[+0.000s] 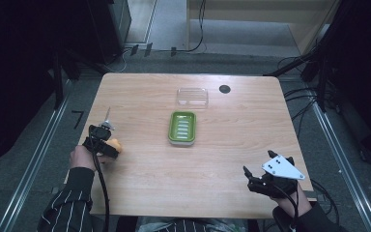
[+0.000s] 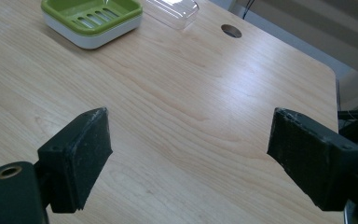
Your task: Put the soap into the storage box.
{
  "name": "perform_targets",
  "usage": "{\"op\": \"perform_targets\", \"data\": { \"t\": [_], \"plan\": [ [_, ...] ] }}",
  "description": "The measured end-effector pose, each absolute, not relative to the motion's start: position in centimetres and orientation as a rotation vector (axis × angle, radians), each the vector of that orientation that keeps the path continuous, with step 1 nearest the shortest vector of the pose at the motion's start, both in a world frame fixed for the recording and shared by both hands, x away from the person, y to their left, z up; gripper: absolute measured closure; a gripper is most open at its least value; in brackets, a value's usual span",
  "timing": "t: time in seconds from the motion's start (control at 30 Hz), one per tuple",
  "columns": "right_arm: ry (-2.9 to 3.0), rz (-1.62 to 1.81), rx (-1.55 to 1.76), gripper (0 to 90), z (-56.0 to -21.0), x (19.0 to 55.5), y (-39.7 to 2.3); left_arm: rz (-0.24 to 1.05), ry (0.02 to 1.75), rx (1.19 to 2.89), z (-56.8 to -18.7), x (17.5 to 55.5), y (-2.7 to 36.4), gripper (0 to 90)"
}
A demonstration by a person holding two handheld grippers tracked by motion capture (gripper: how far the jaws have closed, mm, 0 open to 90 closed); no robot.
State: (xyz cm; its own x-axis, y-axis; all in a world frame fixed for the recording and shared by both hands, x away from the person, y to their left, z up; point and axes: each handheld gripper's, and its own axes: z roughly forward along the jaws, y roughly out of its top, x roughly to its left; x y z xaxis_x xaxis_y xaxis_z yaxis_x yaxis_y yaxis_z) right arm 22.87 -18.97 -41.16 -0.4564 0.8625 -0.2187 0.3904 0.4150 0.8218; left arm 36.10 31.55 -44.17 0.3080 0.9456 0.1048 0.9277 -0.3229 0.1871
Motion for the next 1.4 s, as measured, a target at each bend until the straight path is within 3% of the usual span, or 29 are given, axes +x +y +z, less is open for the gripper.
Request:
{"op": "perform_targets", "data": {
  "t": [0.27,0.47,0.73,1.4],
  "plan": [
    [2.025,0.943,1.059,13.7,-41.16,22.85,-19.02,0.279,1.736,2.499,-44.14,36.16,31.76,38.7],
    [2.027,0.943,1.060,13.7,-41.16,22.87,-19.02,0.251,1.775,2.496,-44.52,36.50,32.12,29.6],
    [2.029,0.941,1.060,13.7,-41.17,22.90,-18.99,0.269,1.742,2.528,-44.63,36.65,31.42,38.5],
    [2.024,0.944,1.061,13.7,-41.15,22.85,-19.04,0.297,1.689,2.554,-44.12,36.26,31.17,39.4]
  ]
}}
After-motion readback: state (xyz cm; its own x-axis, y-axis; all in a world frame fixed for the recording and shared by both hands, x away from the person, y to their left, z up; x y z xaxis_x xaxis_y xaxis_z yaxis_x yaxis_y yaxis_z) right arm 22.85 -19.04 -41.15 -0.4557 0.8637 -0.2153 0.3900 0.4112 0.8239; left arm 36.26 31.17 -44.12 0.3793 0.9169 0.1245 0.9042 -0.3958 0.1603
